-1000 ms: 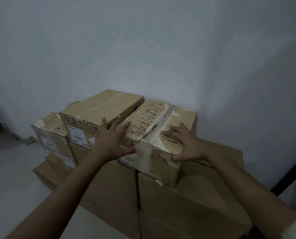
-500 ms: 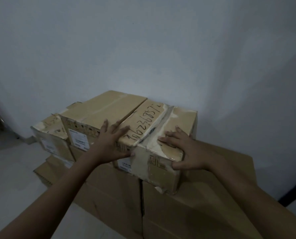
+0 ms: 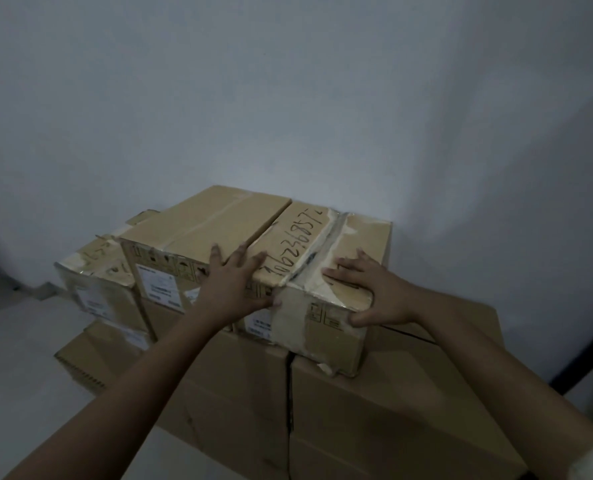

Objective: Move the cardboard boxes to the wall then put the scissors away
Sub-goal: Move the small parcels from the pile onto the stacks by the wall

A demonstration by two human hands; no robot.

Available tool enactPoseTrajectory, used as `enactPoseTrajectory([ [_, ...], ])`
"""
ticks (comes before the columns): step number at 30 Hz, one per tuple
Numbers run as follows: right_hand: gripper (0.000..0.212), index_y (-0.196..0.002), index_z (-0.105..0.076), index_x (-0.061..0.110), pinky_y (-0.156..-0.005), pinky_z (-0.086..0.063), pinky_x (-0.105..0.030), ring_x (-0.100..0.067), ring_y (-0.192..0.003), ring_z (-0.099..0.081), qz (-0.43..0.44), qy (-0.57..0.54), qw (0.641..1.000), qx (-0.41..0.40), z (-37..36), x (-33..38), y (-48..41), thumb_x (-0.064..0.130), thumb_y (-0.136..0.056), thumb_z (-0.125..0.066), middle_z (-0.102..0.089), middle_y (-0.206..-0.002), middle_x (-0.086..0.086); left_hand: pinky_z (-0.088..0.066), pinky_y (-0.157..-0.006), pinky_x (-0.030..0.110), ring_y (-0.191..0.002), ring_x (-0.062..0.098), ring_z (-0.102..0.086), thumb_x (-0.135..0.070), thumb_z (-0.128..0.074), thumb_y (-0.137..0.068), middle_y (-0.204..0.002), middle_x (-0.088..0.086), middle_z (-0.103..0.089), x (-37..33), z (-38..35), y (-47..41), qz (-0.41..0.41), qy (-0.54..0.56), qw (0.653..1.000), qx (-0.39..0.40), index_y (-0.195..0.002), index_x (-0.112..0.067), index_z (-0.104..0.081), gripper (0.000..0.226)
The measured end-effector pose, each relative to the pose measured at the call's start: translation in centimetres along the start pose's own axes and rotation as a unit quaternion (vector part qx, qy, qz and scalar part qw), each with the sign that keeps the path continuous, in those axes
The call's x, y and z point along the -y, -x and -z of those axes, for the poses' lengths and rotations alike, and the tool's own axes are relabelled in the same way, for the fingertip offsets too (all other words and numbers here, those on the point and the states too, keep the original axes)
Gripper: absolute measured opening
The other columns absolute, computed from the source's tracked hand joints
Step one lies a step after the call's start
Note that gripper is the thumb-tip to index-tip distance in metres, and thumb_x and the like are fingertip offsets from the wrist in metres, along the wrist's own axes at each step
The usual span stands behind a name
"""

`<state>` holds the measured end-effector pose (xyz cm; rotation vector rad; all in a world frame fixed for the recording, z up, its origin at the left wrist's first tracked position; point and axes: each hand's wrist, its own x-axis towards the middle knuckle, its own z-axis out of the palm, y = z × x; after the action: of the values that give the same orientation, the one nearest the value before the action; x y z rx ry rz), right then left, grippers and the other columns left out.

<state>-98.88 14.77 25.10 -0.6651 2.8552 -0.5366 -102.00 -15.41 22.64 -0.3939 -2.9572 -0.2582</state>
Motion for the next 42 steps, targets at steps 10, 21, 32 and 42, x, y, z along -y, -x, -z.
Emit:
enactPoseTrajectory([
  [10, 0.082, -0.152, -0.019, 0.041, -0.119, 0.005, -0.049, -0.037, -0.147, 0.014, -0.060, 0.053, 0.996, -0.028, -0.6, 3.6, 0.2, 0.051, -0.086, -0.066, -0.009, -0.163, -0.007, -0.019, -0.109, 0.071, -0.144, 0.047, 0.010, -0.072, -0.058, -0.075, -0.163, 0.004, -0.005, -0.4, 0.5, 0.5, 0.002, -0.007, 1.000, 0.005, -0.153, -0.033, -0.015, 0.098],
  [21, 0.088, -0.155, -0.006, 0.033, -0.112, -0.031, -0.049, -0.025, -0.145, -0.018, -0.157, 0.061, 0.974, -0.154, -3.3, 8.0, 3.3, 0.053, -0.088, -0.060, -0.021, -0.159, -0.005, 0.005, -0.106, 0.075, -0.146, 0.042, -0.002, -0.050, -0.055, -0.091, -0.161, 0.002, -0.010, -7.0, 5.3, 2.2, -0.097, -0.052, 0.993, 0.039, -0.151, -0.029, -0.021, 0.072],
  [32, 0.073, -0.155, -0.019, 0.028, -0.108, -0.034, -0.047, -0.033, -0.142, -0.026, -0.402, 0.020, 0.878, -0.258, -8.1, 12.9, 14.2, 0.040, -0.093, -0.056, -0.020, -0.159, -0.009, -0.011, -0.112, 0.063, -0.147, 0.029, -0.015, -0.048, -0.057, -0.088, -0.159, 0.002, -0.020, -16.8, 2.9, 8.1, -0.377, 0.019, 0.925, 0.029, -0.149, -0.028, -0.026, 0.071],
  [42, 0.076, -0.154, -0.017, 0.030, -0.103, -0.039, -0.049, -0.039, -0.137, -0.030, -0.630, -0.035, 0.727, -0.269, -18.4, 22.4, 29.3, 0.039, -0.090, -0.058, -0.022, -0.156, -0.016, -0.010, -0.111, 0.066, -0.146, 0.033, -0.014, -0.043, -0.053, -0.088, -0.159, 0.008, -0.020, -23.0, -0.1, 24.4, -0.582, 0.093, 0.800, 0.110, -0.148, -0.028, -0.029, 0.067],
])
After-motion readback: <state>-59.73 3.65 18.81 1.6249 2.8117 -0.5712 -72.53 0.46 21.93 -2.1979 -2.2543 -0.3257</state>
